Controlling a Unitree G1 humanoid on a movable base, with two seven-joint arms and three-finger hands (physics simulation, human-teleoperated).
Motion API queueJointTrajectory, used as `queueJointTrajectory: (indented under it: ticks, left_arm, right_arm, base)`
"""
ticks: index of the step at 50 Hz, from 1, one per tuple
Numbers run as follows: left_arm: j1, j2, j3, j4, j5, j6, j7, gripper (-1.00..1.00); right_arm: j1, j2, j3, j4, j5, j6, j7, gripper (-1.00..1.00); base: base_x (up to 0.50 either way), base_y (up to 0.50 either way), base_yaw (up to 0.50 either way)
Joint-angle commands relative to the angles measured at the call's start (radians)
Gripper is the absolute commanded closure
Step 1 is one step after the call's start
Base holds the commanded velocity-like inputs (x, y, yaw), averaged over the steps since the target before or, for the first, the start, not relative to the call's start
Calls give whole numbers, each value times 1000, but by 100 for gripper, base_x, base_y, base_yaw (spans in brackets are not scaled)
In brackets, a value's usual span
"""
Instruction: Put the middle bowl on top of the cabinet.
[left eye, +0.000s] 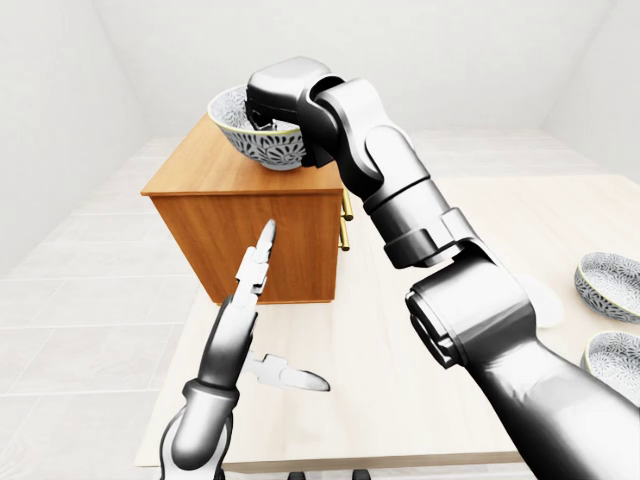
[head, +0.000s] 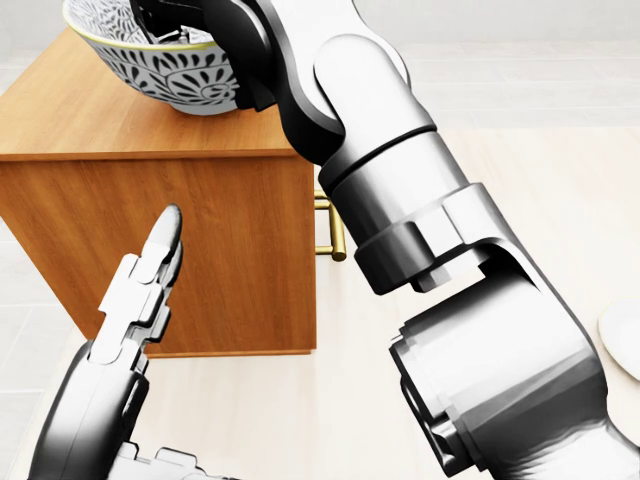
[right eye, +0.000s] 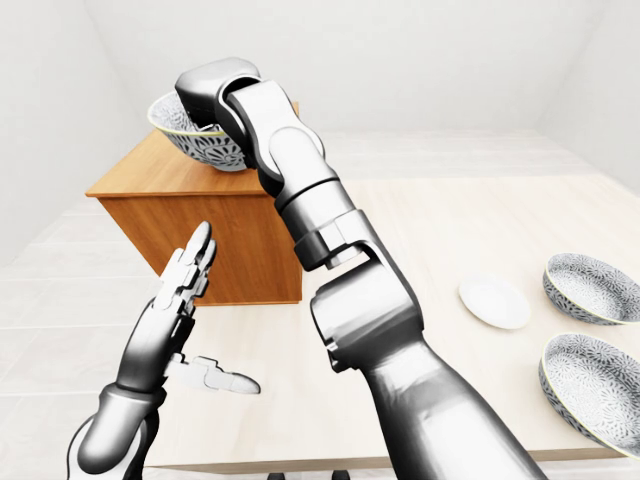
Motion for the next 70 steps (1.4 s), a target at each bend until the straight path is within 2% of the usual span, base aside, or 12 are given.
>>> queueJointTrajectory:
  ticks: [1,16,17,21,22,28,33,44,57,64,68,70]
  left_arm:
    - [1,-3,3,1,-10,-2,-3,-100]
    - [6,-1,-1,-3,-10,-2,-5,-100]
    - [5,-1,0,-1,-11,-2,-5,-100]
    - [8,-1,-2,-7,-10,1,-6,-100]
    - [7,-1,-1,-8,-11,3,-7,-100]
    - [4,-1,1,-3,-13,3,-7,-100]
    - [5,0,0,-3,-13,3,-8,-100]
    - [6,0,-2,0,-11,-1,-8,-100]
    - [7,-4,2,-2,-23,3,-12,-100]
    - [7,-2,0,-4,-19,3,-12,-100]
    - [14,0,-6,-2,-18,3,-13,-100]
    - [11,0,-3,-5,-20,3,-13,-100]
  right_arm:
    - [-12,2,-27,-37,6,0,1,100]
    - [-5,3,-25,-52,12,0,12,100]
    - [-5,4,-24,-56,13,0,17,91]
    - [-6,4,-25,-58,15,0,19,22]
    - [-8,5,-25,-59,17,0,21,17]
    - [-3,7,-26,-66,24,0,25,1]
    - [0,8,-26,-71,26,0,26,0]
    - [9,11,-24,-87,29,0,35,-44]
    - [11,-1,-24,-123,31,0,63,-56]
    - [65,-47,-40,-291,40,0,193,-58]
    - [107,-60,-46,-390,48,0,203,-76]
    - [120,-71,-53,-425,52,0,203,-76]
  base:
    - [0,0,0]
    - [0,0,0]
    - [0,0,0]
    - [0,0,0]
    - [0,0,0]
    - [0,0,0]
    - [0,0,0]
    - [0,0,0]
    - [0,0,0]
    - [0,0,0]
    - [0,0,0]
    - [0,0,0]
